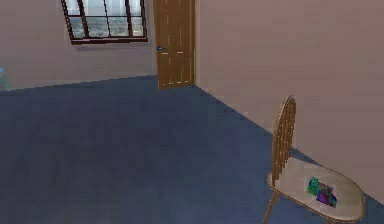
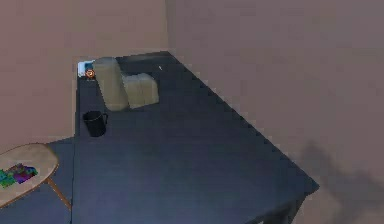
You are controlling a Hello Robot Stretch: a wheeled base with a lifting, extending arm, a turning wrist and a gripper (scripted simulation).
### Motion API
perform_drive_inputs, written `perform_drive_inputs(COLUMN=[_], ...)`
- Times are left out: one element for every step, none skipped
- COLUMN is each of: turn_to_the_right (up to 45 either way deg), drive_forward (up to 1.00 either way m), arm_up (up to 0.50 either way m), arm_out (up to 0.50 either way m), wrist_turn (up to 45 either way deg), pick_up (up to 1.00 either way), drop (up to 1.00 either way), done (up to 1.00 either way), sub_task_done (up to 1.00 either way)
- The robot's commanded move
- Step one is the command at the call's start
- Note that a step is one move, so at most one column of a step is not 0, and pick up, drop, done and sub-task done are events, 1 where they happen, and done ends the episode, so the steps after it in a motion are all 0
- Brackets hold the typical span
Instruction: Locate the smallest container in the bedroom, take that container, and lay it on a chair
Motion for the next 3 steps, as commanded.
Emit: perform_drive_inputs(turn_to_the_right=[-24.0, 45.0, 45.0], drive_forward=[0.00, 0.00, 0.00], arm_up=[0.00, 0.00, 0.00], arm_out=[0.00, 0.00, 0.00], wrist_turn=[0.0, 0.0, 0.0], pick_up=[0.00, 0.00, 0.00], drop=[0.00, 0.00, 0.00], done=[0.00, 0.00, 0.00], sub_task_done=[0.00, 0.00, 0.00])
